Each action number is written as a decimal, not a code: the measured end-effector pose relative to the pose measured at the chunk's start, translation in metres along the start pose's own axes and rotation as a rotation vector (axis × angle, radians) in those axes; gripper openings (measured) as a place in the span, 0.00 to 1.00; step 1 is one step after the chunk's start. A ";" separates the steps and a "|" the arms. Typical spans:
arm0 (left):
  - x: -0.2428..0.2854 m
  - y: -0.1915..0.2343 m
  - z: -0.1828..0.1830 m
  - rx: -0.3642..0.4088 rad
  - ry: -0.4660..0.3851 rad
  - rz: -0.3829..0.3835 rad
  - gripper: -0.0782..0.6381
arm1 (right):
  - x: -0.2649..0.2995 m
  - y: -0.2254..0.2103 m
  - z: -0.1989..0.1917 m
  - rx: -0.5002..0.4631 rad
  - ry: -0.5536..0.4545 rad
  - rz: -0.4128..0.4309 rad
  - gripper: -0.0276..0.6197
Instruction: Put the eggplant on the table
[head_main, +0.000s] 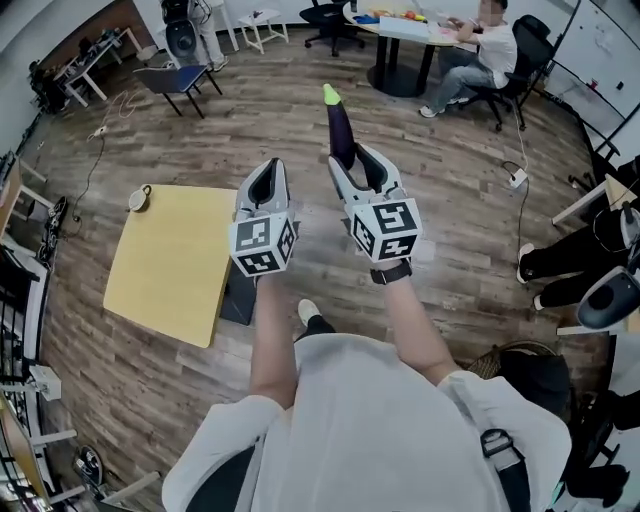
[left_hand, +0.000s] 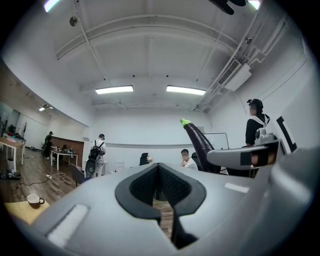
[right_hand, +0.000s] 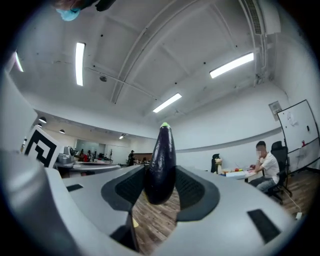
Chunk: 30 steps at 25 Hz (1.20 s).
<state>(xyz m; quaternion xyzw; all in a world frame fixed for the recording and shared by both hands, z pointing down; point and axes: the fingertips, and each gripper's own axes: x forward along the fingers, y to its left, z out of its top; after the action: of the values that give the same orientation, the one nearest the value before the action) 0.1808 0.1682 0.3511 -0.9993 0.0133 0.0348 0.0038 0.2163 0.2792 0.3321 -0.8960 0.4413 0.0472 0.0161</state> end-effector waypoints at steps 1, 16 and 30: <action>0.008 0.020 0.000 -0.009 -0.006 0.018 0.12 | 0.021 0.008 -0.002 -0.005 0.006 0.023 0.34; -0.021 0.323 -0.003 -0.028 -0.023 0.405 0.12 | 0.292 0.197 -0.025 0.020 0.027 0.414 0.34; -0.171 0.502 -0.020 -0.030 0.007 0.920 0.12 | 0.389 0.442 -0.066 0.043 0.094 0.965 0.34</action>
<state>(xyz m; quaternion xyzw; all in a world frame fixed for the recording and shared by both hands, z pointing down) -0.0018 -0.3289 0.3798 -0.8895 0.4551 0.0295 -0.0267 0.1063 -0.3026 0.3648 -0.5898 0.8075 -0.0004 -0.0093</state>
